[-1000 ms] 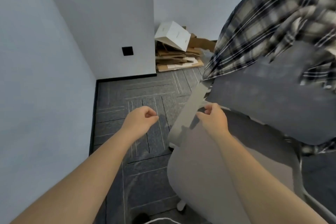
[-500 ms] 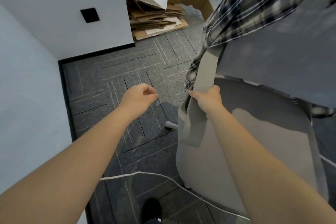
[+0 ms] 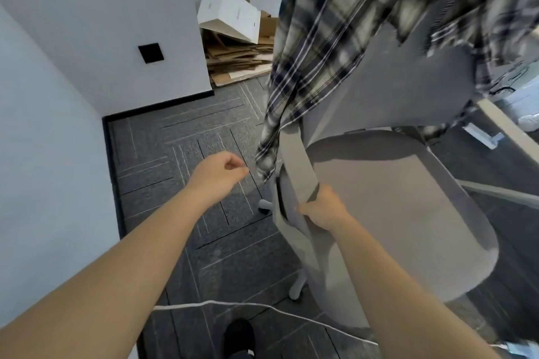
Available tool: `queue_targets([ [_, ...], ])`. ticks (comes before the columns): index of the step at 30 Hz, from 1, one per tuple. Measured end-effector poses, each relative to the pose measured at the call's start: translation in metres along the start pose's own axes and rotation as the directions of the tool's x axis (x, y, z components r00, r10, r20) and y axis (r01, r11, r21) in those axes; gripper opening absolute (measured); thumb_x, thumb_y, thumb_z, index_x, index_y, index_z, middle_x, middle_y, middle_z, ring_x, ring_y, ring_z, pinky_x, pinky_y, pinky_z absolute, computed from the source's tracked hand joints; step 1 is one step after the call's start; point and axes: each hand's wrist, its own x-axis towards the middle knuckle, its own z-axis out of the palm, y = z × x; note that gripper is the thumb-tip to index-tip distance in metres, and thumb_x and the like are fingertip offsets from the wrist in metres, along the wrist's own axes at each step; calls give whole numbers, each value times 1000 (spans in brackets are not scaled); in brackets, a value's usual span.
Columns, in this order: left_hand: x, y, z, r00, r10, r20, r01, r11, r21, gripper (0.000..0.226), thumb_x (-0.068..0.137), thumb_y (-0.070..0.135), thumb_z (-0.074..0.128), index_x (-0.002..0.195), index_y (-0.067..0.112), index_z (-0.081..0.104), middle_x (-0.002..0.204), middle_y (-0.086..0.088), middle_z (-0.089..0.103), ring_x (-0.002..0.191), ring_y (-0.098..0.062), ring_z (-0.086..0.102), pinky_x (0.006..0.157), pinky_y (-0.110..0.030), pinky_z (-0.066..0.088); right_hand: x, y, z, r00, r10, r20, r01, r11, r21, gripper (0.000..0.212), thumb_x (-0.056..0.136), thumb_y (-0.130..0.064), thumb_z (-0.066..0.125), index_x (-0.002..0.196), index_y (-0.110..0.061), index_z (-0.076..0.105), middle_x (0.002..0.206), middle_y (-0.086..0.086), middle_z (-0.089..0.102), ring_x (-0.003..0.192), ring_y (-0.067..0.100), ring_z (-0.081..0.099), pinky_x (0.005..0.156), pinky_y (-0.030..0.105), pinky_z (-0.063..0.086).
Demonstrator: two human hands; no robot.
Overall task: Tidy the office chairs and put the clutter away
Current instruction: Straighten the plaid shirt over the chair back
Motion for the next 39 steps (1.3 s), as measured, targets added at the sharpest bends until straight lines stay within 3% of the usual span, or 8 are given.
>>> queue_targets([
  [7, -78, 25, -15, 995, 45, -92, -47, 999, -20, 27, 89, 24, 52, 112, 11, 58, 114, -3, 60, 98, -14, 50, 86, -28, 39, -79, -6, -35, 966, -179, -189, 181, 983, -7, 63, 87, -26, 55, 139, -5, 28, 144, 16, 31, 131, 34, 34, 105, 41, 36],
  [12, -126, 63, -39, 978, 108, -180, -122, 990, -69, 26, 89, 23, 54, 110, 10, 58, 104, -1, 57, 97, -15, 51, 82, -27, 36, -139, -32, -68, 905, -319, -283, 358, 929, 96, 60, 89, -25, 55, 140, -8, 28, 146, 12, 31, 124, 29, 44, 86, 32, 42],
  [16, -143, 96, -62, 959, 163, -234, -187, 979, -83, 13, 88, 23, 54, 98, 16, 57, 100, 1, 56, 97, -16, 52, 82, -28, 37, -170, -58, -95, 863, -386, -327, 443, 889, 118, 59, 90, -29, 53, 140, -11, 27, 147, 7, 31, 124, 22, 44, 83, 26, 36],
  [20, -145, 127, -89, 932, 236, -275, -263, 962, -67, 24, 89, 22, 53, 108, 9, 59, 99, 0, 55, 96, -15, 50, 83, -28, 38, -185, -94, -118, 814, -432, -389, 510, 851, 123, 60, 89, -31, 54, 140, -13, 27, 144, 9, 33, 116, 28, 51, 79, 31, 42],
  [29, -111, 168, -136, 911, 318, -262, -345, 937, -61, 24, 89, 25, 52, 109, 13, 58, 102, 1, 57, 97, -14, 52, 81, -26, 38, -183, -172, -143, 760, -422, -494, 538, 835, 114, 71, 86, -27, 58, 143, -10, 20, 149, 11, 30, 135, 25, 31, 103, 35, 36],
  [34, -93, 173, -143, 913, 351, -209, -369, 928, -53, 25, 89, 25, 52, 110, 12, 58, 108, -2, 59, 102, -18, 53, 88, -31, 43, -168, -175, -140, 838, -339, -427, 426, 896, 125, 55, 84, -10, 54, 134, -8, 31, 133, 14, 50, 111, 29, 54, 70, 29, 42],
  [37, -87, 175, -140, 920, 352, -173, -364, 930, -47, 28, 89, 26, 53, 112, 11, 57, 113, -6, 60, 103, -20, 54, 90, -34, 44, -170, -167, -144, 854, -328, -403, 419, 893, 161, 55, 83, -7, 51, 134, -9, 31, 107, 11, 55, 87, 24, 52, 52, 24, 35],
  [39, -86, 179, -136, 922, 353, -161, -365, 929, -53, 31, 88, 26, 54, 115, 10, 55, 118, -9, 59, 102, -18, 52, 87, -31, 42, -176, -160, -147, 869, -325, -375, 414, 891, 186, 55, 83, -5, 52, 134, -11, 31, 99, 7, 52, 85, 23, 52, 54, 25, 38],
])
